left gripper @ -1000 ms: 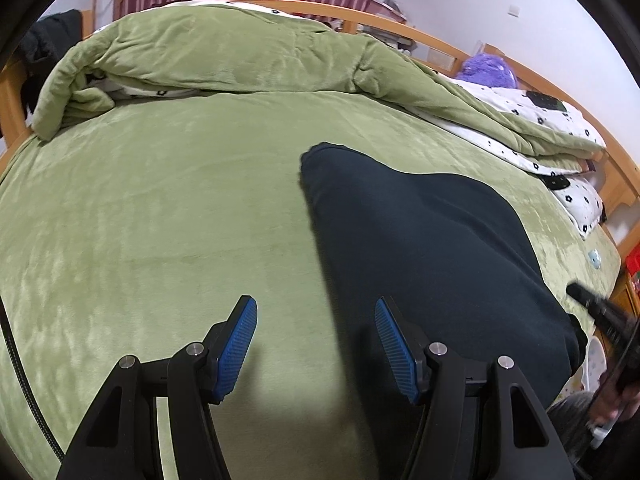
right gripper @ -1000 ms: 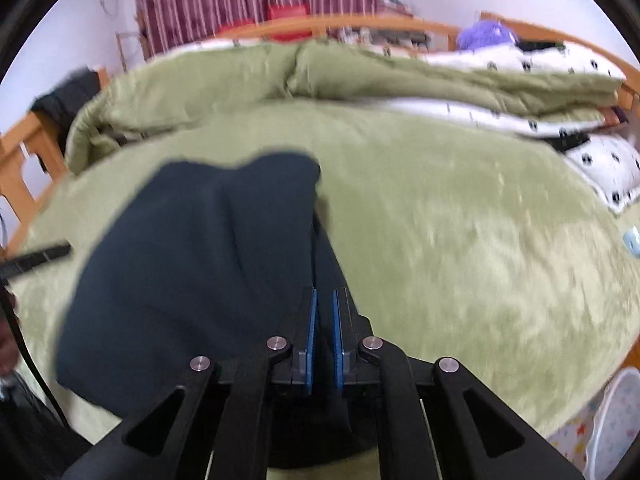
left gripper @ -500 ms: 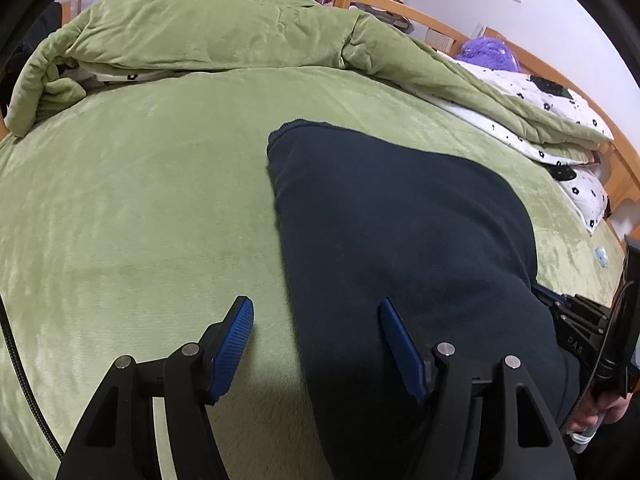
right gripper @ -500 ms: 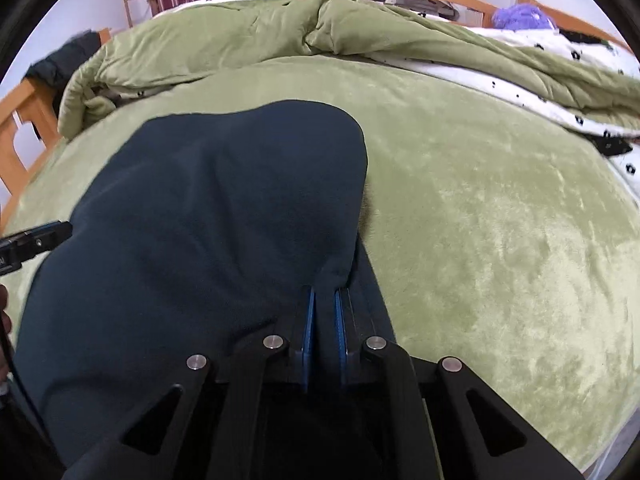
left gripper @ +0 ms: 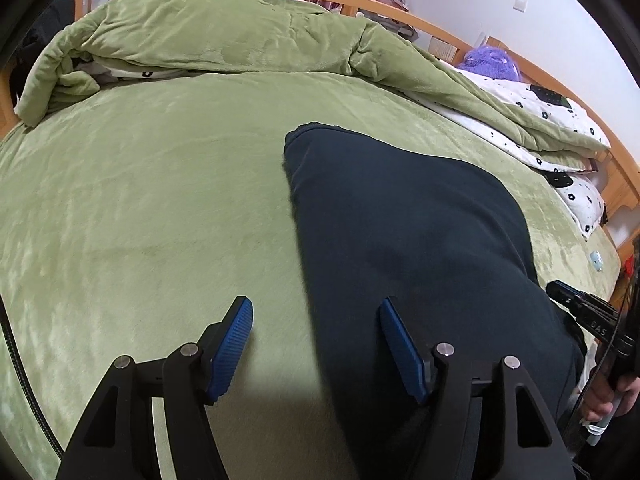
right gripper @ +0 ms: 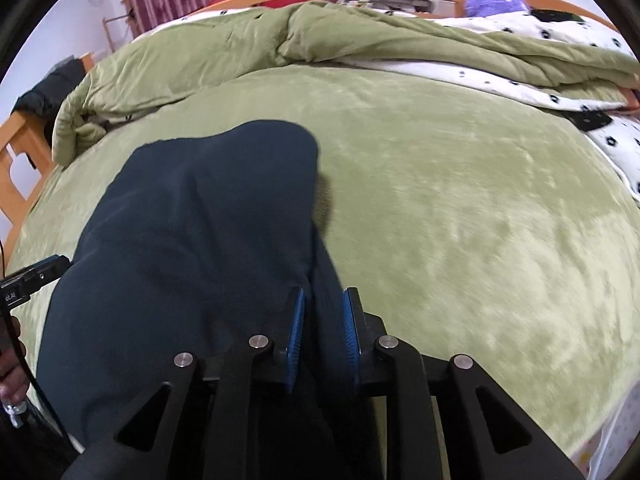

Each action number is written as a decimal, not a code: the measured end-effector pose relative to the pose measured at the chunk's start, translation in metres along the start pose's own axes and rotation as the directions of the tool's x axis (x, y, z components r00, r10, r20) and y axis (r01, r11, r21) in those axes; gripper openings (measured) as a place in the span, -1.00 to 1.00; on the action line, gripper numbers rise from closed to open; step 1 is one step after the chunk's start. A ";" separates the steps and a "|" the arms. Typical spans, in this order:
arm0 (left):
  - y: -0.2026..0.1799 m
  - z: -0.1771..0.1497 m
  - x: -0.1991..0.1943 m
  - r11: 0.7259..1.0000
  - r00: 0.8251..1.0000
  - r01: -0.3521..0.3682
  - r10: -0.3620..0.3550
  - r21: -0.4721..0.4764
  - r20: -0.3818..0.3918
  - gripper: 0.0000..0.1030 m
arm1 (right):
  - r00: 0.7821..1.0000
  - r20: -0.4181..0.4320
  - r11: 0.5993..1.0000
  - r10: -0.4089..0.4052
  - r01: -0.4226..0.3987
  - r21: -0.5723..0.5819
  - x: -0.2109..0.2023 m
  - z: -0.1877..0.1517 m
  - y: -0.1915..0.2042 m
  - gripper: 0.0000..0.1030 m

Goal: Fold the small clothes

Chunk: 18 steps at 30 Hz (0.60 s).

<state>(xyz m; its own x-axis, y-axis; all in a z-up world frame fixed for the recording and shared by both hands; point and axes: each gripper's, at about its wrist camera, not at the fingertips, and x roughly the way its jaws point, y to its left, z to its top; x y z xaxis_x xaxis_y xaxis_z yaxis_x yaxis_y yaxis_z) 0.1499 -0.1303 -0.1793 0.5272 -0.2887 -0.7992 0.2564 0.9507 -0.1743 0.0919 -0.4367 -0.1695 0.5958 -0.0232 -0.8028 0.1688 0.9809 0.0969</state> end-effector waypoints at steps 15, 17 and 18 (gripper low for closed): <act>-0.009 -0.038 -0.053 0.999 1.000 0.011 -0.011 0.044 0.013 0.25 | 0.986 0.004 0.985 -0.168 0.168 -0.035 -0.037 -0.041 0.009 -0.64; -0.013 -0.041 -0.065 0.999 1.000 0.009 -0.010 0.054 0.024 0.25 | 0.987 0.030 0.988 -0.157 0.157 -0.011 -0.054 -0.039 0.010 -0.60; -0.015 -0.043 -0.070 0.998 0.999 0.004 -0.005 0.056 0.032 0.25 | 0.987 0.041 0.988 -0.152 0.153 -0.004 -0.063 -0.037 0.012 -0.57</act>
<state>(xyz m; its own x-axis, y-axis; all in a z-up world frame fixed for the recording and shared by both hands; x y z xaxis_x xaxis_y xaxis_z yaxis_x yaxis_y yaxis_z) 0.0745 -0.1199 -0.1450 0.5514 -0.2973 -0.7794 0.3032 0.9419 -0.1448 0.0272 -0.4166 -0.1398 0.5948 -0.1804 -0.7834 0.2547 0.9666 -0.0292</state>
